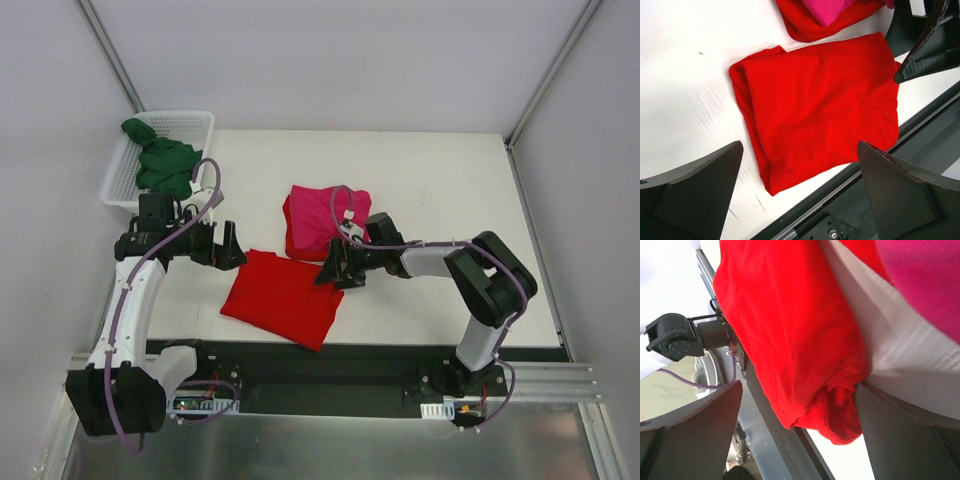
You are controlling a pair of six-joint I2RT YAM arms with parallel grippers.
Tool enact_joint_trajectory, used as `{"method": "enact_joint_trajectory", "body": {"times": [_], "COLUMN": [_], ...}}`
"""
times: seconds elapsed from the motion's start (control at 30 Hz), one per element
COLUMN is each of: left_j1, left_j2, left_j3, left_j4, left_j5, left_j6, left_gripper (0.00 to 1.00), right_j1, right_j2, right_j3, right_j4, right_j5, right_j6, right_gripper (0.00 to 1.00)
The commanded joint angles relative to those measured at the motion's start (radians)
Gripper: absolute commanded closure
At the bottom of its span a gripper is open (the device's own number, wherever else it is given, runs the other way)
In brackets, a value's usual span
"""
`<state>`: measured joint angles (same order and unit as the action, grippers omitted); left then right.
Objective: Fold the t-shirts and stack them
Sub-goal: Put the neatly folded tshirt into the corner of the board with the right arm
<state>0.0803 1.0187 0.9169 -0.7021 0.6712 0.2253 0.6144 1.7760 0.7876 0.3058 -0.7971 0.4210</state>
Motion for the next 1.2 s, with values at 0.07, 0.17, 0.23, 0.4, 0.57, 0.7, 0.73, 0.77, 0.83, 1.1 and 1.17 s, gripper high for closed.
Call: {"method": "enact_joint_trajectory", "body": {"times": [0.07,0.17,0.23,0.4,0.57,0.7,0.73,0.77,0.83,1.1,1.17], "left_j1": [0.009,0.009,0.01,0.01,0.009,0.009,0.009,0.009,0.009,0.01,0.009], "left_j2": [0.024,0.037,0.043,0.047,0.041,0.044,0.043,0.044,0.047,0.063,0.063], "left_j3": [0.059,0.071,0.074,0.065,0.046,0.048,0.051,0.056,0.059,0.086,0.092], "left_j4": [-0.02,-0.022,-0.017,-0.004,0.015,0.018,0.018,0.018,0.016,0.018,0.018], "left_j5": [0.014,0.019,0.028,0.045,0.057,0.067,0.067,0.068,0.068,0.079,0.083], "left_j6": [0.037,0.046,0.045,0.046,0.036,0.032,0.031,0.032,0.031,0.028,0.025], "left_gripper": [0.01,0.01,0.01,0.01,0.01,0.01,0.01,0.01,0.01,0.01,0.01], "right_j1": [0.011,0.011,0.015,0.018,0.039,0.071,0.077,0.082,0.087,0.104,0.104], "right_j2": [-0.046,-0.092,-0.124,-0.176,-0.171,-0.132,-0.121,-0.113,-0.083,0.01,0.005], "right_j3": [0.021,0.041,0.059,0.033,-0.01,-0.034,-0.037,-0.039,-0.027,-0.013,-0.013], "right_j4": [-0.172,-0.301,-0.437,-0.527,-0.435,-0.285,-0.233,-0.208,-0.154,-0.074,-0.097], "right_j5": [0.064,0.085,0.094,0.09,0.111,0.118,0.121,0.127,0.145,0.179,0.19], "right_j6": [-0.084,-0.184,-0.235,-0.303,-0.237,-0.15,-0.127,-0.122,-0.117,-0.102,-0.119], "right_gripper": [0.04,0.04,0.04,0.04,0.04,0.04,0.04,0.04,0.04,0.17,0.47]}}
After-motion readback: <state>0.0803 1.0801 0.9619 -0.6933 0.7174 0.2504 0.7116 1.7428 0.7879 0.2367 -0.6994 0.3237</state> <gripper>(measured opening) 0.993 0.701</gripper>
